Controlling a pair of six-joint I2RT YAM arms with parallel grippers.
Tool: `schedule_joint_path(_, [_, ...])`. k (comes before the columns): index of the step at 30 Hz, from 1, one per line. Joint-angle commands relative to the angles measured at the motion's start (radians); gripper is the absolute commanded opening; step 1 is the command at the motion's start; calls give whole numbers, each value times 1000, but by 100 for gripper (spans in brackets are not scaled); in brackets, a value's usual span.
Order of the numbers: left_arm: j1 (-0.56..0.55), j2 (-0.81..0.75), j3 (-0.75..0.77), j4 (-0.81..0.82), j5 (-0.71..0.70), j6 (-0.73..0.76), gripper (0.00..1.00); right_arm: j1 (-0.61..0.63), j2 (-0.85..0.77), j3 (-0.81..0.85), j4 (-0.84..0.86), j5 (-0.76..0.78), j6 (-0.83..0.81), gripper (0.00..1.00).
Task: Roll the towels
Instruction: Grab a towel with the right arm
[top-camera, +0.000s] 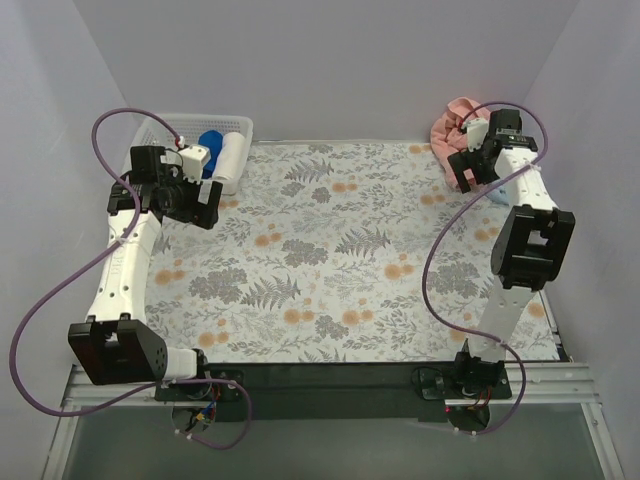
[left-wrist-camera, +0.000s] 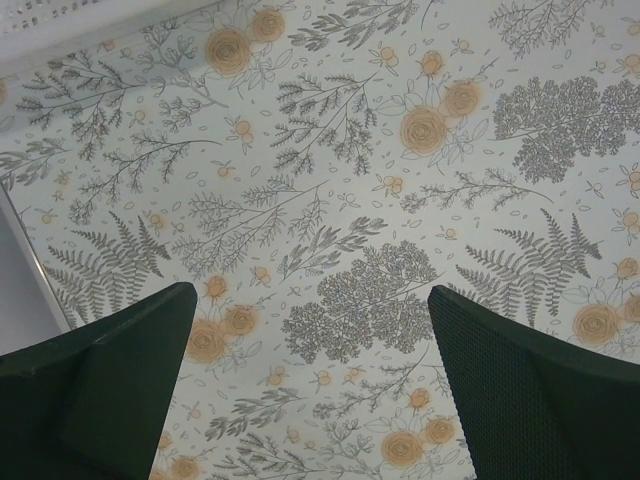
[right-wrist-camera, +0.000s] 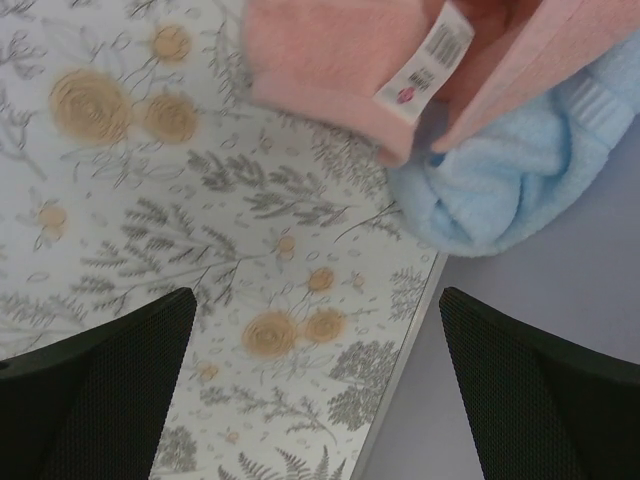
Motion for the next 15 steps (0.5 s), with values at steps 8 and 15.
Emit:
schedule_joint_path(8, [5,-29,-20,37,-32,-22,98,-39,307,417,18,-95,77,98])
schedule_joint_path(15, [6,-6,-9,22,-47,-26,98,-36,465,540,28,-91,99,98])
